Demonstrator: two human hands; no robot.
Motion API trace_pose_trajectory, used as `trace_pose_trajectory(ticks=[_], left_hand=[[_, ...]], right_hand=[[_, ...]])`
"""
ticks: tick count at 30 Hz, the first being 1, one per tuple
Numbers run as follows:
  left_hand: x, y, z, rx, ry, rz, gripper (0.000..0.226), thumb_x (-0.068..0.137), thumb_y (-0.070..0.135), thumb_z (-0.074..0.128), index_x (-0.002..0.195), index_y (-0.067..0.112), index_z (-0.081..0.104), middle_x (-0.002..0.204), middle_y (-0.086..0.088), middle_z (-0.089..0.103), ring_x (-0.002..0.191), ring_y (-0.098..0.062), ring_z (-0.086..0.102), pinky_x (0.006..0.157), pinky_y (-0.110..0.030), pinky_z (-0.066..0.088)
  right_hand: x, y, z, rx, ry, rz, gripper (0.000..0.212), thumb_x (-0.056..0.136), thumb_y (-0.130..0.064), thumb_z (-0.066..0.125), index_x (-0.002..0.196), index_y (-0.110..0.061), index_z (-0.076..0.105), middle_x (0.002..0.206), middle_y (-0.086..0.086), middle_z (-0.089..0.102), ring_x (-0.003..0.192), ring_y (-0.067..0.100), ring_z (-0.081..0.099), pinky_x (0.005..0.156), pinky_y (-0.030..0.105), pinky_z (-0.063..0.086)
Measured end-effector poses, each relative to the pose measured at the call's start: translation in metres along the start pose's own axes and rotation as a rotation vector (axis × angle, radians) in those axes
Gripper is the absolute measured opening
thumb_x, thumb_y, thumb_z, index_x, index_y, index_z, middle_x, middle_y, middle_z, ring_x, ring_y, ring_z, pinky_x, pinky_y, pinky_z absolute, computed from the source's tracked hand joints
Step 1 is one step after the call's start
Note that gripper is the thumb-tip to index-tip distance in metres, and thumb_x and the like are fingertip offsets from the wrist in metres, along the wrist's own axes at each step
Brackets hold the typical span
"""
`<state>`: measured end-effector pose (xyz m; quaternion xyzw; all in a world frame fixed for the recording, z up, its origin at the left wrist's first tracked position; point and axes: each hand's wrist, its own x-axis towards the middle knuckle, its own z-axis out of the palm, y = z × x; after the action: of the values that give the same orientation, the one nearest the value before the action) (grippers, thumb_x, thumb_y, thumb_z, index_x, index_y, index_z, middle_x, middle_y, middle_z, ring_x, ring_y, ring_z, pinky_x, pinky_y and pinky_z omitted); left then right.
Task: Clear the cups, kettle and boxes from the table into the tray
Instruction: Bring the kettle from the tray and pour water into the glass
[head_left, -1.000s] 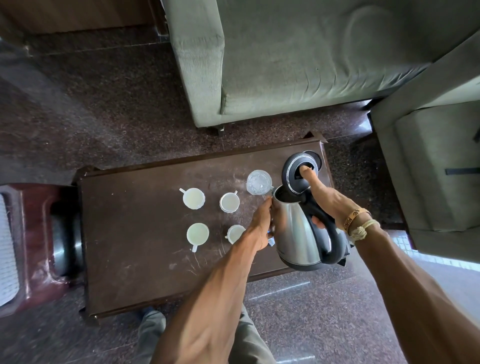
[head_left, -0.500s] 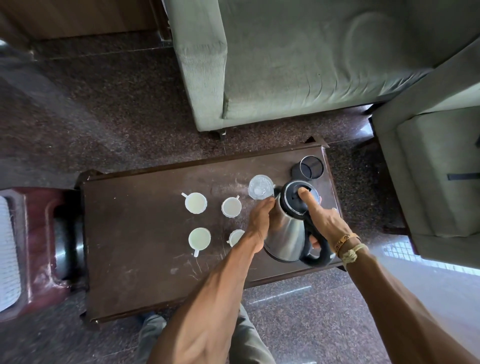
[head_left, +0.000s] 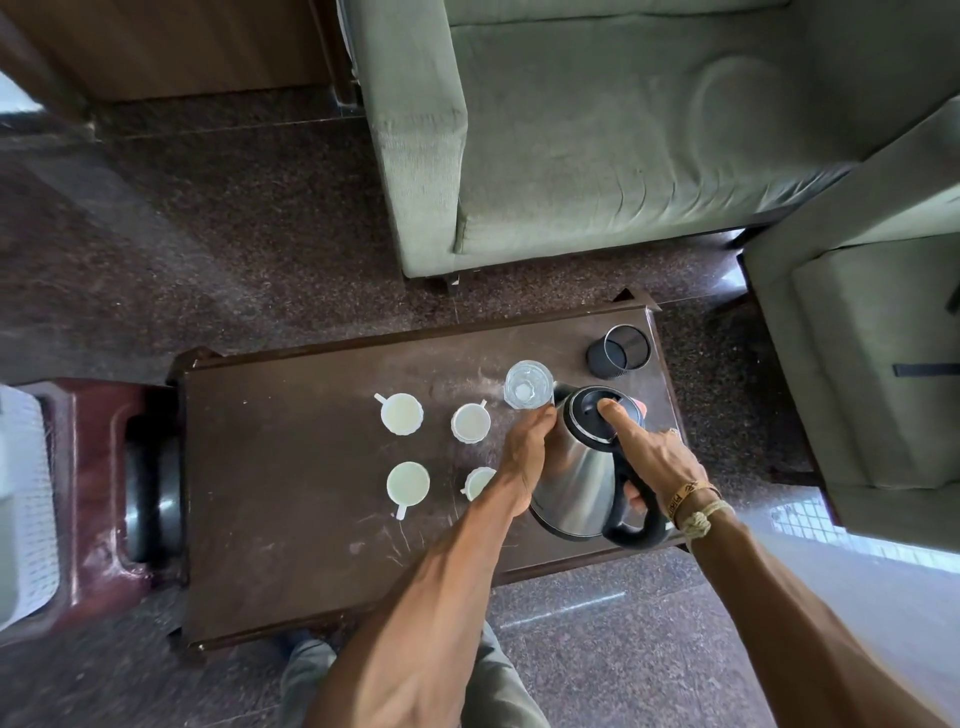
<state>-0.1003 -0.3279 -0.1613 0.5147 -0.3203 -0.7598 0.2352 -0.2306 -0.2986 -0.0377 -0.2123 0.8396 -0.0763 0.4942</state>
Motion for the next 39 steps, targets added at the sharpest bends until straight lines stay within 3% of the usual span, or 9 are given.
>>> trace_pose_trajectory(ticks=[4, 7, 10, 12, 15, 21, 24, 27, 39], left_hand=[[-0.01, 0.006, -0.003, -0.004, 0.008, -0.024, 0.033, 0.087, 0.05, 0.05, 0.106, 0.036, 0.074, 0.106, 0.012, 0.075, 0.09, 0.002, 0.066, 0.082, -0.028, 0.044], [-0.017, 0.017, -0.003, -0.018, -0.016, -0.036, 0.03, 0.091, 0.045, 0.05, 0.104, 0.035, 0.075, 0.105, 0.013, 0.075, 0.086, 0.006, 0.066, 0.08, -0.025, 0.043], [-0.026, 0.027, -0.004, -0.036, -0.026, -0.044, 0.029, 0.09, 0.041, 0.055, 0.107, 0.029, 0.075, 0.109, 0.009, 0.075, 0.1, -0.003, 0.067, 0.09, -0.029, 0.047], [-0.031, 0.033, -0.004, -0.054, -0.02, -0.044, 0.036, 0.088, 0.038, 0.058, 0.116, 0.02, 0.072, 0.118, 0.003, 0.073, 0.116, -0.014, 0.064, 0.105, -0.035, 0.045], [-0.038, 0.043, -0.003, -0.053, -0.019, -0.024, 0.039, 0.09, 0.034, 0.059, 0.122, 0.016, 0.069, 0.125, 0.002, 0.069, 0.122, -0.016, 0.06, 0.11, -0.034, 0.041], [-0.053, 0.054, 0.0, -0.088, -0.015, -0.042, 0.034, 0.094, 0.03, 0.057, 0.123, 0.016, 0.068, 0.125, 0.0, 0.069, 0.111, -0.013, 0.063, 0.095, -0.028, 0.047], [-0.063, 0.063, 0.002, -0.156, -0.001, -0.036, 0.029, 0.095, 0.021, 0.057, 0.121, 0.014, 0.07, 0.118, -0.003, 0.072, 0.098, -0.012, 0.065, 0.082, -0.022, 0.049], [-0.072, 0.074, 0.001, -0.139, 0.003, -0.01, 0.03, 0.092, 0.016, 0.059, 0.12, 0.015, 0.071, 0.111, -0.004, 0.074, 0.093, -0.012, 0.066, 0.08, -0.022, 0.052], [-0.095, 0.126, -0.013, -0.022, 0.096, 0.123, 0.03, 0.087, 0.017, 0.062, 0.113, 0.011, 0.074, 0.117, -0.011, 0.072, 0.118, -0.03, 0.063, 0.108, -0.044, 0.044]], right_hand=[[-0.013, -0.002, 0.001, -0.031, 0.041, -0.025, 0.076, 0.08, -0.081, 0.046, 0.092, -0.007, 0.054, 0.079, 0.03, 0.066, 0.065, 0.042, 0.066, 0.064, 0.052, 0.055], [-0.022, -0.001, 0.0, -0.12, 0.06, -0.074, 0.087, 0.082, -0.084, 0.036, 0.109, -0.004, 0.055, 0.076, 0.024, 0.066, 0.069, 0.044, 0.069, 0.069, 0.057, 0.057], [-0.03, 0.007, 0.004, -0.12, 0.116, -0.134, 0.058, 0.104, -0.046, 0.023, 0.156, -0.022, 0.017, 0.105, 0.034, 0.063, 0.085, 0.046, 0.068, 0.084, 0.056, 0.055], [-0.03, 0.013, 0.002, -0.143, 0.17, -0.179, 0.071, 0.103, -0.014, 0.028, 0.155, -0.031, -0.016, 0.125, 0.034, 0.053, 0.096, 0.045, 0.063, 0.095, 0.048, 0.047], [-0.039, 0.011, 0.004, -0.13, 0.271, -0.203, 0.077, 0.101, -0.007, 0.03, 0.152, -0.03, -0.023, 0.121, 0.03, 0.053, 0.097, 0.043, 0.06, 0.097, 0.045, 0.044], [-0.059, 0.016, 0.007, -0.142, 0.296, -0.271, 0.061, 0.105, -0.015, 0.035, 0.159, -0.023, 0.007, 0.114, 0.03, 0.057, 0.096, 0.044, 0.062, 0.09, 0.051, 0.051], [-0.067, 0.02, 0.006, -0.219, 0.416, -0.251, 0.068, 0.097, -0.067, 0.026, 0.123, -0.013, 0.06, 0.1, 0.021, 0.061, 0.087, 0.038, 0.061, 0.088, 0.046, 0.049], [-0.078, 0.026, 0.016, -0.033, 0.557, -0.213, 0.096, 0.077, -0.093, 0.014, 0.077, -0.006, 0.053, 0.08, 0.017, 0.064, 0.074, 0.036, 0.061, 0.077, 0.044, 0.048], [-0.111, 0.004, 0.019, 0.07, 0.607, -0.39, 0.096, 0.074, -0.096, 0.01, 0.07, -0.01, 0.054, 0.08, 0.015, 0.066, 0.077, 0.038, 0.061, 0.079, 0.045, 0.048]])
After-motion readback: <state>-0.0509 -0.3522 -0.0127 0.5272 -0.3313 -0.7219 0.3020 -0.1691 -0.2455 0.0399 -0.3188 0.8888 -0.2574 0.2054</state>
